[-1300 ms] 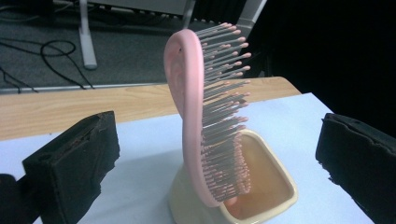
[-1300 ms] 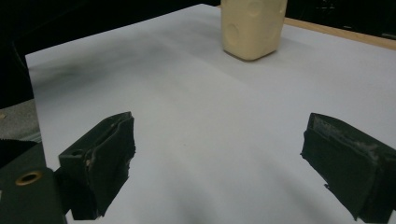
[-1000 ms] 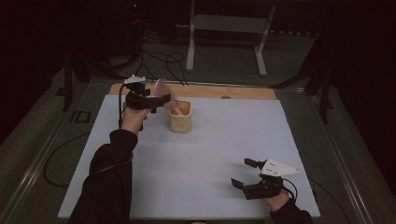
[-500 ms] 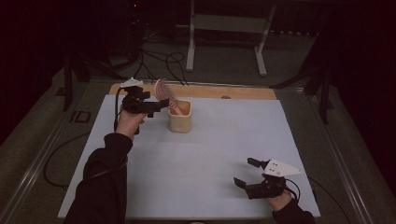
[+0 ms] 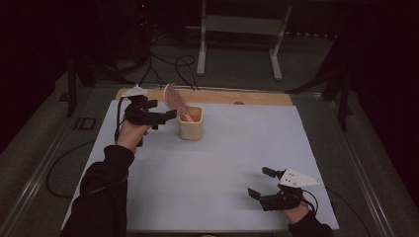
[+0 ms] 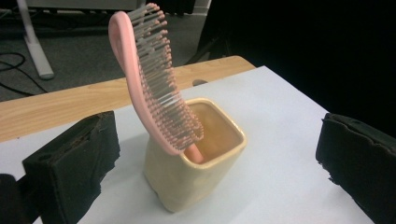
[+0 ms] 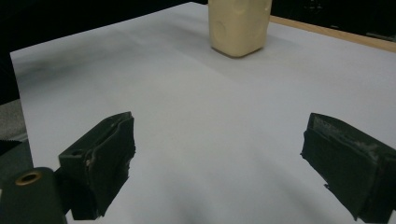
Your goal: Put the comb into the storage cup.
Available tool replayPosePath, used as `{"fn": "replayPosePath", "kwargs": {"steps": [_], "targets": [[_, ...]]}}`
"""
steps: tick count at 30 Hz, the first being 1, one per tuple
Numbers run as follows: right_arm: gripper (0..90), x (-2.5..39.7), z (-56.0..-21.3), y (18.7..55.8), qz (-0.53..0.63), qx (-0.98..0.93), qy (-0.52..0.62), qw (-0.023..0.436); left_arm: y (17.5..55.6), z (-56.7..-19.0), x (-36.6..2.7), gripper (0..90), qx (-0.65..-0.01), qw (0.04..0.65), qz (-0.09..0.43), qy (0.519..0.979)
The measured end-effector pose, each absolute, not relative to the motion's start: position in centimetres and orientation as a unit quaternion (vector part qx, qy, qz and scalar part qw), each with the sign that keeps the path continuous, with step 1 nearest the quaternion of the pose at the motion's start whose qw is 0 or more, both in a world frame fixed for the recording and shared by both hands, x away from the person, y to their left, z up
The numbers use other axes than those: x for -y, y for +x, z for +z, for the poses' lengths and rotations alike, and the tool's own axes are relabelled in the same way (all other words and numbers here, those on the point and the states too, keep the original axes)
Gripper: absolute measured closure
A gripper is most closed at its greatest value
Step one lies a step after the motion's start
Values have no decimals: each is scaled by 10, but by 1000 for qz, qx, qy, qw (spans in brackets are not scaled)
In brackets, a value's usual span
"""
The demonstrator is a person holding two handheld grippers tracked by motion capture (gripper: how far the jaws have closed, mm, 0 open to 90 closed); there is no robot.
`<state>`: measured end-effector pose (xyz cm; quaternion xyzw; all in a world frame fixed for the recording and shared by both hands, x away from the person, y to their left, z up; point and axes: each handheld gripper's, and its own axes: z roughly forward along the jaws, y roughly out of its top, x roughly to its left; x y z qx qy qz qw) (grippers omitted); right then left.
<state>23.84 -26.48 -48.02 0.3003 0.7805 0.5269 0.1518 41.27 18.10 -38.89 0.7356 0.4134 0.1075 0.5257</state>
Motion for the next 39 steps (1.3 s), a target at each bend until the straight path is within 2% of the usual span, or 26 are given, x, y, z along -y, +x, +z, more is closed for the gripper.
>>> {"fn": "replayPosePath", "kwargs": {"steps": [39], "targets": [[91,260,-479,239,529,-782,295,148,359,-416,-207,2,-379,515,106,761]]}}
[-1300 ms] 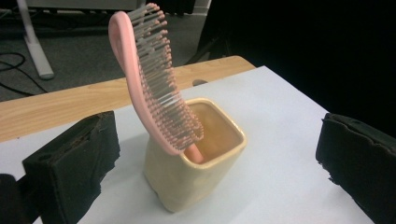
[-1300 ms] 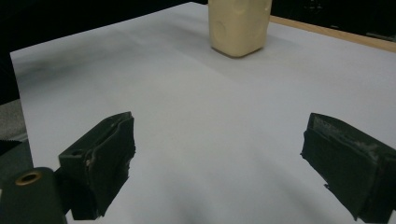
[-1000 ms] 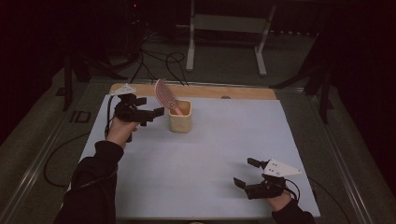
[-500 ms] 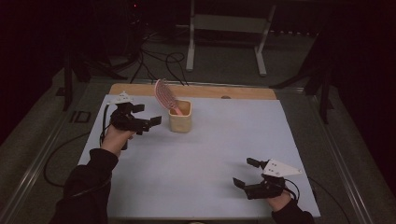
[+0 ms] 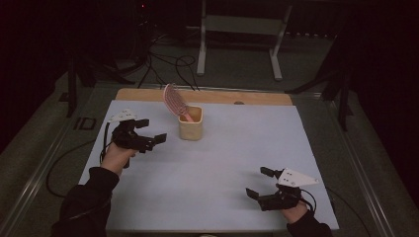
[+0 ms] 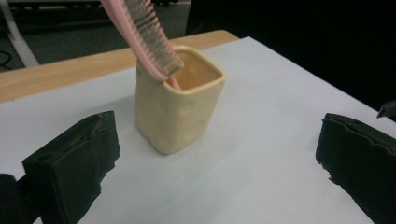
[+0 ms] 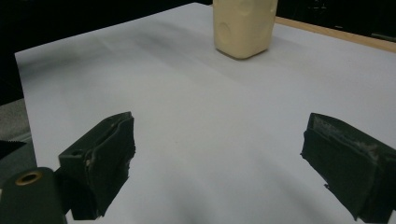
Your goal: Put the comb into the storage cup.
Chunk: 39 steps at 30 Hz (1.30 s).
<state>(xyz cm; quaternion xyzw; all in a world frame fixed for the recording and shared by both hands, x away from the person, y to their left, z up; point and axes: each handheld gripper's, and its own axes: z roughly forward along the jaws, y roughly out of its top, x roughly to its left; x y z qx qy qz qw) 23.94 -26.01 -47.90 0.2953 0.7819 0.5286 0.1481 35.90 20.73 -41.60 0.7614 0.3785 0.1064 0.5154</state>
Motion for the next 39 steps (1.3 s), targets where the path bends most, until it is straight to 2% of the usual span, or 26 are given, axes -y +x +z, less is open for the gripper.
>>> {"fn": "replayPosePath", "kwargs": {"steps": [18,39], "targets": [[91,258,-479,239,528,-784,294,146,333,-443,-209,2,-368,485,113,785],[91,257,-480,239,527,-786,289,146,300,-485,-220,2,-375,469,107,792]]}}
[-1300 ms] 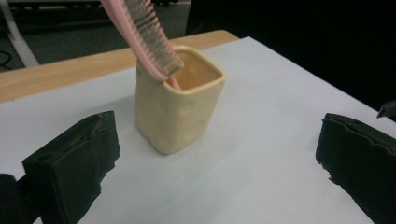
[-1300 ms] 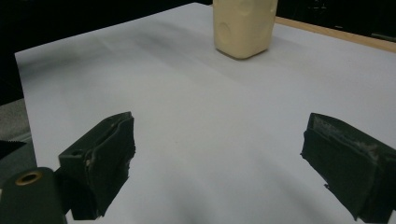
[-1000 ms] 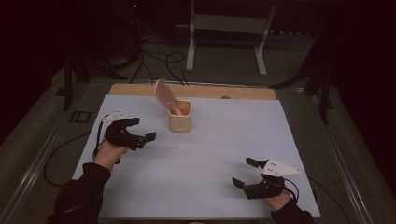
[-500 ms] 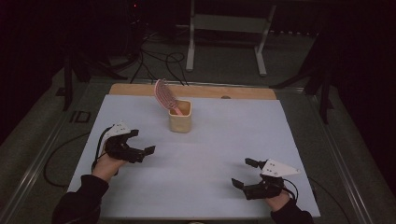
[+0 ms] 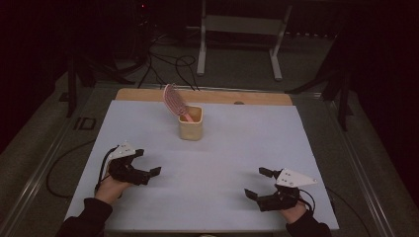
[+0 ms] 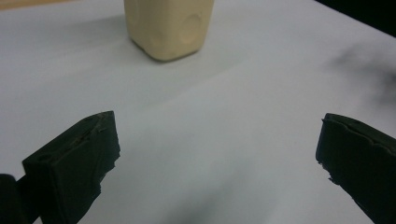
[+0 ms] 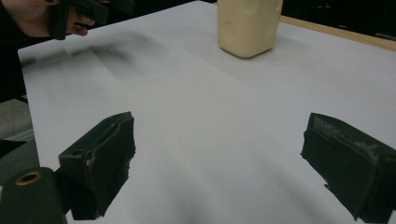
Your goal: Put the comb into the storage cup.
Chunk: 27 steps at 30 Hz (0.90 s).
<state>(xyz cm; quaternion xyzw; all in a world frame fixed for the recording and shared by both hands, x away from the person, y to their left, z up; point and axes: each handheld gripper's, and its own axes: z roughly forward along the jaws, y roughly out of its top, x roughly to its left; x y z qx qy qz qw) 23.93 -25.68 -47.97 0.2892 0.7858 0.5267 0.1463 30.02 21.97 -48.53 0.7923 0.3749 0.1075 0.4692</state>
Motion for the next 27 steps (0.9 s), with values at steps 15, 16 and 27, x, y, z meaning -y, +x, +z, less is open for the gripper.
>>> {"fn": "replayPosePath", "kwargs": {"steps": [15,16,27], "targets": [[91,256,-479,240,527,-786,289,147,273,-502,-229,2,-376,453,104,802],[91,256,-479,240,527,-785,289,147,270,-503,-231,2,-377,452,104,801],[91,256,-480,240,526,-786,289,147,251,-513,-245,2,-390,438,110,803]]}}
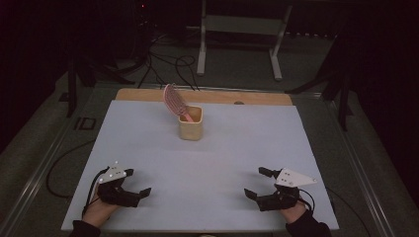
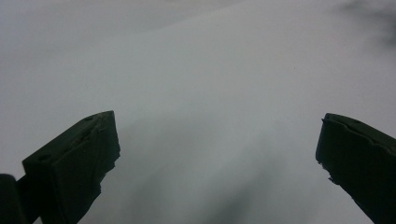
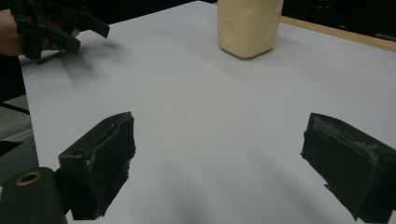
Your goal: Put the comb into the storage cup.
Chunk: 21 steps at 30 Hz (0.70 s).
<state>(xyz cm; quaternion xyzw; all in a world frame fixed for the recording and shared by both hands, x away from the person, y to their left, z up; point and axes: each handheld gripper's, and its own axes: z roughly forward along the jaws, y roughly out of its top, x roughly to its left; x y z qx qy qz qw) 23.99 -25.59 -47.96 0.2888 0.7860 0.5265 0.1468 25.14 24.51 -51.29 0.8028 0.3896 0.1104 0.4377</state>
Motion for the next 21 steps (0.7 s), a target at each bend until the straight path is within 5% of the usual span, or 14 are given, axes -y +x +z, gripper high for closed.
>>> {"fn": "replayPosePath", "kwargs": {"steps": [21], "targets": [[91,257,-481,241,526,-787,289,146,246,-514,-251,2,-394,442,117,797]]}}
